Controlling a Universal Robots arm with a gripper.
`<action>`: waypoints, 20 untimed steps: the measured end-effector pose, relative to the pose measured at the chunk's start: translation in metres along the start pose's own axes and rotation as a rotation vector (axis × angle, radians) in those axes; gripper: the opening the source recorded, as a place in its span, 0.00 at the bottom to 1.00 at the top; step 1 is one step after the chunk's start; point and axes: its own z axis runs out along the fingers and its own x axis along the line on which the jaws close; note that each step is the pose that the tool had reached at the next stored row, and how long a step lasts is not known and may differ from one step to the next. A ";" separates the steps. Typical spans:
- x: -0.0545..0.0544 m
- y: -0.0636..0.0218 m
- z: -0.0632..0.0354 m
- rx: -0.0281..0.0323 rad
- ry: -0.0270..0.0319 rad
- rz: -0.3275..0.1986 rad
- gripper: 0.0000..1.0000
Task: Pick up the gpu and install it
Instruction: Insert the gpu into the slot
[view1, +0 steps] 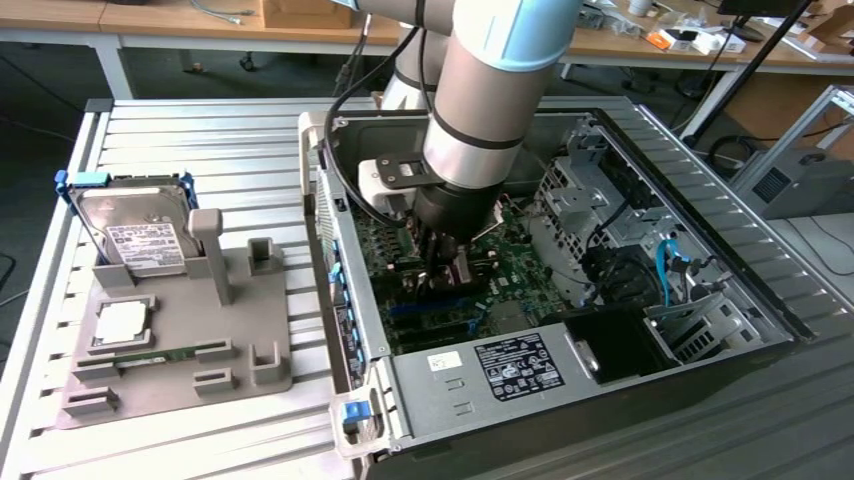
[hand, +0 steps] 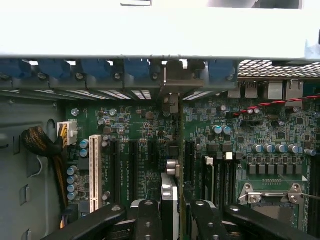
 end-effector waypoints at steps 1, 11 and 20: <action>0.000 0.0000 0.0000 0.0000 0.0000 0.000 0.27; 0.001 0.0000 -0.0002 -0.0001 0.0002 0.000 0.27; 0.001 0.0000 0.0023 -0.0001 0.0003 0.000 0.27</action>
